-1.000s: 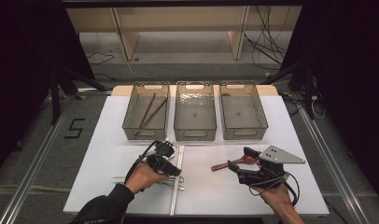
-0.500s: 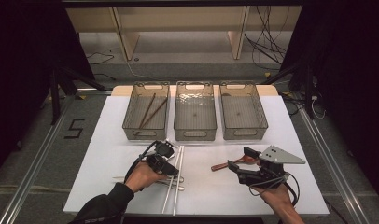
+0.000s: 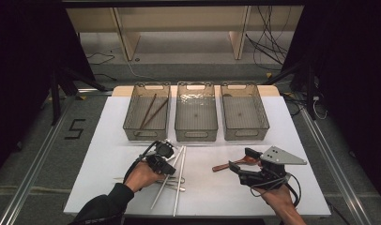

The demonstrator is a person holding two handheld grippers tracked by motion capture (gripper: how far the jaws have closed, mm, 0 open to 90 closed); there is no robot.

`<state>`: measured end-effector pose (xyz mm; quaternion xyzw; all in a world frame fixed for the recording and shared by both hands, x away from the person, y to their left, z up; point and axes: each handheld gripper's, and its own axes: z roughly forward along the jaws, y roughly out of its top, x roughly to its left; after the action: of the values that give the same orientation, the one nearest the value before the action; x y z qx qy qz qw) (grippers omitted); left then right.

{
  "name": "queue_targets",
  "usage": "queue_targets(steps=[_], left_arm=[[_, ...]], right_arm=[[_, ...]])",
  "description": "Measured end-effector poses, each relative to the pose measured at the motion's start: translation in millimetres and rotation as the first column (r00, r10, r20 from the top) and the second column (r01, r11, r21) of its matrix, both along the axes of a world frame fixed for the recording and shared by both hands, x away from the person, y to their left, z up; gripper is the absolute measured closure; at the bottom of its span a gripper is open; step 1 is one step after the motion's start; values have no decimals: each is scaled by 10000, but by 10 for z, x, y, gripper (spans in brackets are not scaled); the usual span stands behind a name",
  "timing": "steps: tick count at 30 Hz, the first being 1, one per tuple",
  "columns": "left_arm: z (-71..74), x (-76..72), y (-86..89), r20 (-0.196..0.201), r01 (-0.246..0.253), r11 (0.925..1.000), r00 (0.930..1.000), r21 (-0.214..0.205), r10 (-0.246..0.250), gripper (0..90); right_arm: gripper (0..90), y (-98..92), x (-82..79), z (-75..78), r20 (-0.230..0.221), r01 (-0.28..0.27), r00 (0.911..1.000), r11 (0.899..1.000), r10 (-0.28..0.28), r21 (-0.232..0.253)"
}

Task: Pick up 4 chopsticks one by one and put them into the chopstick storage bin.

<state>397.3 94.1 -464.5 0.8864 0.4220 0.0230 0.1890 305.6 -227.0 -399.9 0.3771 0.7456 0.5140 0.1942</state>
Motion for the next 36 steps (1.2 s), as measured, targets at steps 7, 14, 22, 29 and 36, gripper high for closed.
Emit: queue_targets(steps=[7,14,22,29,36], left_arm=[[0,7,6,-28,-88,10000,10000,37,88,788],[-2,7,0,70,-77,9999,9999,149,76,827],[7,-12,-30,224,228,9988,9995,441,-238,842],[103,-15,7,541,362,9993,9979,44,-364,844],[247,-30,49,784,453,9976,9961,-516,-411,844]], right_arm=[[248,5,-3,1,-4,-23,10000,10000,23,-9],[248,4,-3,1,-10,-29,10000,10000,29,-4],[248,6,-4,2,-4,-29,10000,10000,29,-25],[248,3,-3,2,8,-32,10000,10000,32,-6],[248,4,-5,5,15,-29,10000,10000,29,-2]])
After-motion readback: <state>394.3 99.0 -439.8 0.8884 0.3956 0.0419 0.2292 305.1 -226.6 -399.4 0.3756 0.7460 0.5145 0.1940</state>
